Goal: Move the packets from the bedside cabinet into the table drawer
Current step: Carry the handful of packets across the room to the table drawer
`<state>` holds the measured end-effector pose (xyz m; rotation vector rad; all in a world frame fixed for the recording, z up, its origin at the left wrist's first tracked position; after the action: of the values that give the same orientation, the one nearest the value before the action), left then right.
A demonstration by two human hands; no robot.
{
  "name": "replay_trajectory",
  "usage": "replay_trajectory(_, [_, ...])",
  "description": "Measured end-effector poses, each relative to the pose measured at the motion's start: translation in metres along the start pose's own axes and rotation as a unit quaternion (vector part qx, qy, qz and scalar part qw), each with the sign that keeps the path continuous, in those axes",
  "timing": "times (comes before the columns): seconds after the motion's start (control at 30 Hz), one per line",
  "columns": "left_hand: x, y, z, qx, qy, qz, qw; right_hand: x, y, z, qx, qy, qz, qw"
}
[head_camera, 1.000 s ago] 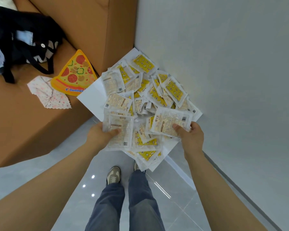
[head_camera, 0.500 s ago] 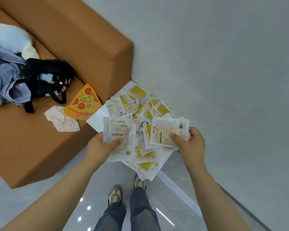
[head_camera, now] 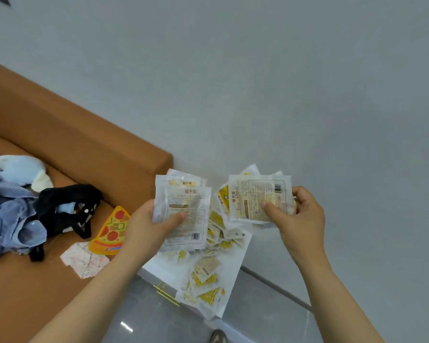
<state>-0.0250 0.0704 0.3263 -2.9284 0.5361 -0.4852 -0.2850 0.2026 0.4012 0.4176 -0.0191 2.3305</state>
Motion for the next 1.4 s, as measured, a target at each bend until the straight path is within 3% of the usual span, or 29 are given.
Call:
replay_trajectory(0.27, [-0.033, -0.023, -0.127, -0.118, -0.036, 0.053, 0.991, 0.111, -0.028, 0.091, 0.089, 0.019, -0.123, 0.988])
replay_trajectory(0.63, [-0.174, -0.131, -0.266, -0.251, -0.074, 0.205, 0.943, 0.319, -0.144, 0.155, 0.162, 0.008, -0.311, 0.936])
replay_trajectory(1.1, [-0.38, -0.392, -0.347, -0.33, -0.146, 0.409, 0.838, 0.557, -0.388, 0.177, 0.181, -0.092, -0.497, 0.844])
replay_trajectory(1.4, [-0.514, -0.553, -0.361, -0.34, -0.149, 0.567, 0.735, 0.652, -0.532, 0.165, 0.132, -0.175, -0.629, 0.746])
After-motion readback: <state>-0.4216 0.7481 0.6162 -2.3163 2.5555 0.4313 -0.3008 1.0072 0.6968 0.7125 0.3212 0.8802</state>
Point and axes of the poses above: each hand's wrist, its own y-axis towards the middle knuckle, its own x-axis out of the back of the hand, z = x × y, the point moved 8 cm from there along y, towards the middle knuckle, and after that the axes turned 2 degrees about z, right-handed, at the moved point
